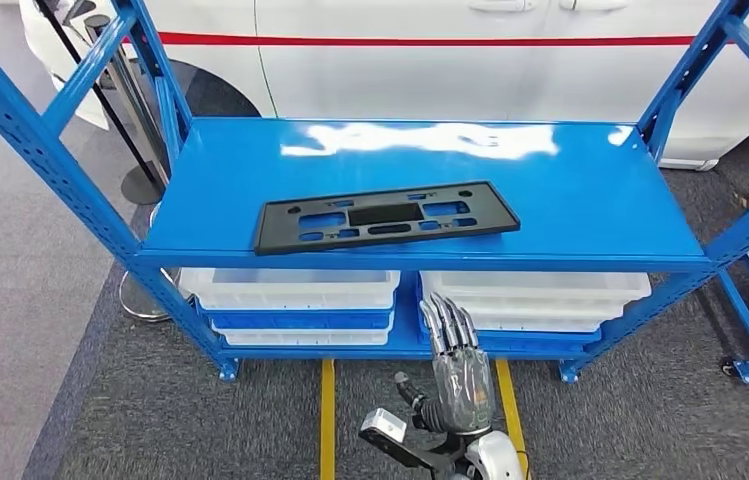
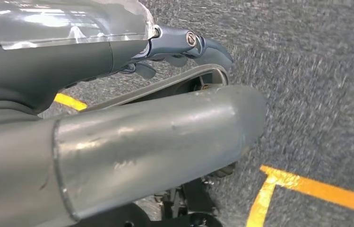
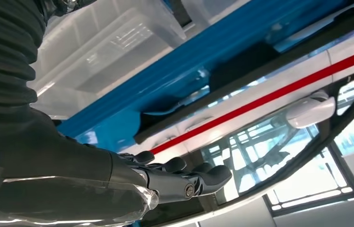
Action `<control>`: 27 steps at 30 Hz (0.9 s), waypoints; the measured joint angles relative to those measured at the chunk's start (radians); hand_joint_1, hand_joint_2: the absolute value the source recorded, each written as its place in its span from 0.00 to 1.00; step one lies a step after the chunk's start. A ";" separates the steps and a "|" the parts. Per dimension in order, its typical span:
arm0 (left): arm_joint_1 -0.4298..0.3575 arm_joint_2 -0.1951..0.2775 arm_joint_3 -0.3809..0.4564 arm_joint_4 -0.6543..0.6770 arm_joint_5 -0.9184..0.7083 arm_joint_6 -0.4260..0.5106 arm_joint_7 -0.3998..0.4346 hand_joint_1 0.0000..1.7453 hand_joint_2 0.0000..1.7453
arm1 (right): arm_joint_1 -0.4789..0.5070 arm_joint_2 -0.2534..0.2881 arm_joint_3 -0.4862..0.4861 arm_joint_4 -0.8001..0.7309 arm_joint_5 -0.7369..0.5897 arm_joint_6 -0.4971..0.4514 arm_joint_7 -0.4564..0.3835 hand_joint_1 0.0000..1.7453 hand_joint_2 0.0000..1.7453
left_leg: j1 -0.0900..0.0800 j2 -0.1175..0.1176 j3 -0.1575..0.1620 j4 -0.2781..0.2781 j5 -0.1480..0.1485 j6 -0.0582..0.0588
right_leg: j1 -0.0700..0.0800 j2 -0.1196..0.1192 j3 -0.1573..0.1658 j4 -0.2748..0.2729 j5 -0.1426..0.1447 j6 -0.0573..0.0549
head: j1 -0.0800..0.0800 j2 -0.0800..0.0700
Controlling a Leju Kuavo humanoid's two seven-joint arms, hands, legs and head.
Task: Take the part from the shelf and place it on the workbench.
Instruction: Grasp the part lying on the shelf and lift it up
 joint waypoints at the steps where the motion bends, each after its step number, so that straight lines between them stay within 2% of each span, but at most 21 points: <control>1: -0.001 0.000 0.000 0.000 0.000 0.001 0.001 0.00 0.00 | 0.000 0.000 0.001 0.002 -0.005 0.000 -0.003 0.00 1.00 | 0.000 0.000 0.007 -0.002 -0.002 0.006 | 0.000 0.001 -0.024 0.046 -0.023 0.003 | 0.000 0.000; 3: -0.002 0.000 0.001 0.000 0.000 0.002 0.002 0.00 0.00 | 0.000 -0.001 0.001 0.008 -0.011 0.000 -0.006 0.00 1.00 | -0.003 0.000 0.014 -0.002 -0.009 0.013 | 0.000 0.002 -0.101 0.175 -0.079 0.006 | 0.000 0.000; 4: -0.002 0.001 0.001 0.000 0.000 0.002 0.002 0.00 0.00 | 0.001 -0.002 0.001 0.010 -0.013 0.000 -0.007 0.00 1.00 | -0.005 0.000 0.019 -0.002 -0.013 0.015 | 0.000 0.002 -0.138 0.227 -0.094 0.006 | 0.000 0.000; 5: -0.001 0.001 0.001 0.000 0.000 0.003 0.003 0.00 0.00 | 0.001 -0.002 0.001 0.013 -0.014 0.000 -0.008 0.00 1.00 | -0.007 -0.001 0.025 -0.002 -0.019 0.016 | 0.001 0.002 -0.160 0.248 -0.087 0.003 | 0.000 0.000; 6: -0.001 0.001 0.001 0.000 0.000 0.004 0.003 0.00 0.00 | 0.001 -0.002 0.001 0.015 -0.015 0.000 -0.009 0.00 1.00 | -0.009 -0.002 0.034 -0.002 -0.026 0.015 | 0.002 0.002 -0.163 0.230 -0.059 -0.002 | 0.000 0.000; 8: 0.000 0.001 0.002 0.000 0.000 0.005 0.004 0.00 0.00 | 0.001 -0.002 0.002 0.019 -0.016 0.000 -0.009 0.00 1.00 | -0.011 -0.004 0.056 -0.002 -0.043 0.012 | 0.007 0.002 -0.121 0.109 0.033 -0.018 | 0.000 0.000; 9: -0.001 -0.001 0.002 0.002 0.000 0.005 0.005 0.00 0.00 | 0.001 -0.002 0.002 0.021 -0.016 0.000 -0.007 0.00 1.00 | -0.011 -0.005 0.065 -0.002 -0.050 0.010 | 0.012 0.002 -0.103 0.054 0.060 -0.026 | -0.001 0.000; 10: -0.002 -0.002 0.002 0.003 0.000 0.006 0.006 0.00 0.00 | 0.000 -0.002 0.002 0.023 -0.016 0.000 -0.003 0.00 1.00 | -0.011 -0.005 0.068 -0.002 -0.056 0.005 | 0.018 0.002 -0.090 0.011 0.075 -0.033 | 0.000 0.000; 12: -0.005 -0.005 0.004 0.005 -0.001 0.009 0.010 0.00 0.00 | -0.002 -0.002 0.005 0.028 -0.014 -0.001 0.012 0.00 1.00 | -0.011 -0.005 0.074 -0.003 -0.060 -0.008 | 0.025 0.004 -0.086 -0.016 0.070 -0.044 | 0.002 0.000; 14: -0.005 -0.004 0.005 0.005 -0.002 0.011 0.013 0.00 0.00 | -0.005 -0.001 0.012 0.033 -0.012 -0.002 0.027 0.00 1.00 | -0.012 -0.005 0.078 0.013 -0.057 -0.021 | 0.019 0.006 -0.065 -0.032 0.073 -0.053 | 0.003 0.000; 16: -0.007 -0.002 0.005 0.005 -0.002 0.012 0.015 0.00 0.00 | -0.009 0.000 0.018 0.036 -0.011 -0.003 0.033 0.00 1.00 | -0.012 -0.004 0.043 0.091 -0.072 -0.030 | 0.012 0.005 -0.037 -0.047 0.065 -0.062 | 0.002 0.000; 19: -0.008 -0.001 0.007 0.005 -0.003 0.012 0.016 0.00 0.00 | -0.012 -0.001 0.022 0.042 -0.017 -0.004 0.030 0.00 1.00 | -0.006 -0.004 -0.073 0.263 -0.143 -0.042 | 0.011 0.003 -0.011 -0.053 0.044 -0.067 | 0.001 0.000; 20: -0.006 0.000 0.008 0.005 -0.003 0.013 0.016 0.00 0.00 | -0.013 -0.001 0.022 0.043 -0.021 -0.004 0.028 0.00 1.00 | -0.005 -0.004 -0.100 0.284 -0.147 -0.045 | 0.011 0.004 -0.002 -0.053 0.037 -0.066 | 0.001 0.000; 21: -0.004 0.001 0.009 0.005 -0.003 0.013 0.016 0.00 0.00 | -0.013 -0.001 0.022 0.045 -0.025 -0.004 0.024 0.00 1.00 | -0.004 -0.004 -0.111 0.272 -0.127 -0.046 | 0.011 0.006 0.009 -0.052 0.028 -0.065 | 0.001 0.000; 23: -0.002 0.002 0.010 0.005 -0.006 0.013 0.017 0.00 0.00 | -0.014 -0.001 0.025 0.046 -0.034 -0.004 0.015 0.00 1.00 | -0.004 -0.004 -0.089 0.157 -0.030 -0.045 | 0.011 0.008 0.034 -0.053 0.009 -0.060 | 0.001 0.000; 24: -0.001 0.003 0.010 0.005 -0.008 0.013 0.017 0.00 0.00 | -0.016 -0.001 0.027 0.046 -0.039 -0.004 0.011 0.00 1.00 | -0.007 -0.003 -0.075 0.099 0.007 -0.040 | 0.011 0.007 0.045 -0.052 0.001 -0.056 | 0.001 0.000; 25: -0.002 0.003 0.011 0.006 -0.009 0.013 0.018 0.00 0.00 | -0.018 -0.001 0.031 0.046 -0.043 -0.004 0.007 0.00 1.00 | -0.011 -0.002 -0.063 0.052 0.028 -0.034 | 0.012 0.007 0.049 -0.052 -0.006 -0.052 | 0.000 0.000; 26: -0.002 0.003 0.011 0.006 -0.011 0.013 0.018 0.00 0.00 | -0.021 -0.001 0.035 0.045 -0.047 -0.004 0.004 0.00 1.00 | -0.015 -0.002 -0.060 0.027 0.036 -0.025 | 0.013 0.006 0.051 -0.052 -0.011 -0.046 | 0.000 0.000; 27: -0.003 0.003 0.012 0.006 -0.011 0.013 0.019 0.00 0.00 | -0.024 -0.002 0.039 0.045 -0.050 -0.004 0.001 0.00 1.00 | -0.019 -0.002 -0.060 0.022 0.029 -0.017 | 0.014 0.006 0.054 -0.050 -0.011 -0.040 | 0.000 0.000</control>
